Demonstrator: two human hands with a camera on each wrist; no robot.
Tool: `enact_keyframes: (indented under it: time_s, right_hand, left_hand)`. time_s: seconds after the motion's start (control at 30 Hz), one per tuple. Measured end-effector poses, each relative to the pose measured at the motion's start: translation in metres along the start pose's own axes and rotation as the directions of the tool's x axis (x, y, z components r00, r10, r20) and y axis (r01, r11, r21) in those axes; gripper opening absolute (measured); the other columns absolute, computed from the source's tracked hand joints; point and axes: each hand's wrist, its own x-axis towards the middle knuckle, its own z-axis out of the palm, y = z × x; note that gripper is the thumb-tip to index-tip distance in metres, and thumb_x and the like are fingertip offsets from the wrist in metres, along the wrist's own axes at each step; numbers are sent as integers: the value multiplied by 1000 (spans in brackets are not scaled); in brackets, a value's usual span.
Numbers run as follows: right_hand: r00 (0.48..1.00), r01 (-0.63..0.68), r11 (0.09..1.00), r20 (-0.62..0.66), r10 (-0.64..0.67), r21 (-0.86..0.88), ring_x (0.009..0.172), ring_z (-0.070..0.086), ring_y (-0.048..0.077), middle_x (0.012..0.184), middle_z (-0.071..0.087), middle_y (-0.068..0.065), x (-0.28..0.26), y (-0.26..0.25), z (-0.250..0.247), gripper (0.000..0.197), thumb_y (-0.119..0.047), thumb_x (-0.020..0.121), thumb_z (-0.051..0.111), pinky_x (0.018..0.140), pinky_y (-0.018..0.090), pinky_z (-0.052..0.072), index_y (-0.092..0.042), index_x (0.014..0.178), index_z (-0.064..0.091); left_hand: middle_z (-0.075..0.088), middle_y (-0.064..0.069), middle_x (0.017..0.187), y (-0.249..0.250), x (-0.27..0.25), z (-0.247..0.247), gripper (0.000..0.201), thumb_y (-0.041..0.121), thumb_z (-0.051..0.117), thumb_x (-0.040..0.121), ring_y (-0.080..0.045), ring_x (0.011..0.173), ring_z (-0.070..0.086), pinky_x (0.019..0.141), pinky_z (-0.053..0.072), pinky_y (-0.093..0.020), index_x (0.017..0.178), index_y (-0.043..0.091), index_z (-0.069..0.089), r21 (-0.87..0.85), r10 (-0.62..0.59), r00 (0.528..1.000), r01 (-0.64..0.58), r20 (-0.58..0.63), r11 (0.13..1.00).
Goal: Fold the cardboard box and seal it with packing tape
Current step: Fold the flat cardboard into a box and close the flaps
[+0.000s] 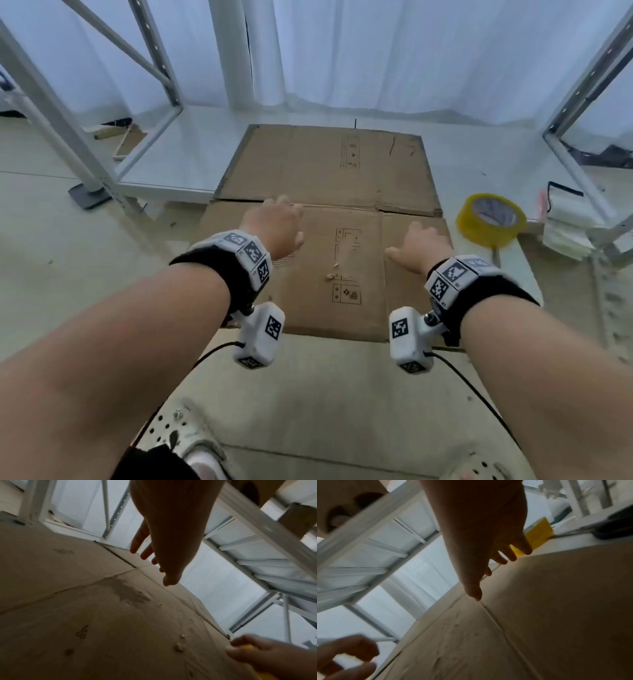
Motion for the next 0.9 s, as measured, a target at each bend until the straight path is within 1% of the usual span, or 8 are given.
enact_keyframes:
  time_s: [0.17, 0.3, 0.4, 0.47, 0.53, 0.63, 0.73, 0.9]
  right_hand:
    - [958, -264, 964, 131, 256, 44, 137, 24, 46, 149, 22, 32, 22, 19, 18, 116, -80, 66, 58, 109, 54, 30, -13, 149, 10]
    - [951, -304, 950, 87, 298, 69, 132, 33, 41, 143, 32, 28, 36, 24, 12, 132, -77, 57, 70, 107, 47, 34, -11, 149, 2]
    - [942, -333, 927, 25, 334, 173, 125, 43, 37, 138, 43, 24, 39, 27, 7, 118, -67, 66, 72, 101, 41, 38, 3, 144, 19]
    - [949, -306, 898, 29, 313, 316, 114, 53, 36, 125, 56, 21, 43, 29, 1, 88, -58, 75, 71, 89, 36, 44, 7, 128, 44]
    - [957, -276, 866, 34, 289, 417, 109, 56, 37, 118, 60, 23, 41, 29, -5, 66, -45, 84, 67, 84, 35, 45, 10, 117, 53]
    - [969, -226, 794, 42, 245, 565, 107, 57, 39, 115, 60, 24, 34, 22, -14, 53, -31, 87, 67, 94, 43, 48, 11, 115, 53]
    - [986, -165, 712, 94, 138, 682, 102, 60, 38, 116, 59, 19, 24, 19, -17, 76, -31, 66, 79, 88, 52, 52, -3, 126, 41]
    - [998, -38, 668, 66, -16, 743, 85, 61, 30, 108, 54, 18, -11, 1, -27, 55, -5, 86, 65, 69, 44, 58, -9, 129, 31]
  left_hand:
    - [39, -11, 139, -26, 20, 33, 68, 63, 42, 89, -31, 126, 41, 98, 42, -48, 138, 17, 36, -18, -173, 961, 181, 217, 983]
    - [14, -12, 156, -20, 39, 42, 81, 72, 41, 83, -36, 140, 18, 110, 25, -55, 149, 33, 15, -127, -194, 922, 248, 335, 960]
    - [-2, -6, 159, -5, 40, 44, 86, 76, 41, 80, -34, 144, 3, 111, 14, -61, 149, 41, 4, -139, -168, 916, 231, 363, 963]
    - [-3, -3, 159, -1, 39, 45, 87, 76, 43, 79, -34, 145, 3, 112, 14, -61, 149, 42, 4, -132, -125, 923, 184, 365, 974]
    - [-1, -3, 159, 0, 36, 45, 87, 74, 45, 79, -33, 145, 5, 113, 16, -59, 149, 41, 5, -142, -79, 925, 141, 371, 980]
    - [5, -4, 159, -2, 29, 43, 84, 68, 49, 81, -32, 144, 10, 112, 25, -53, 149, 37, 12, -155, -12, 928, 75, 374, 985]
    - [12, -3, 158, -1, 16, 35, 77, 59, 54, 84, -29, 141, 19, 110, 31, -50, 149, 35, 19, -161, 64, 918, 0, 391, 987]
    - [33, -4, 150, 8, 2, 15, 57, 40, 52, 93, -27, 130, 41, 106, 38, -44, 146, 25, 33, -90, 153, 878, -126, 453, 988]
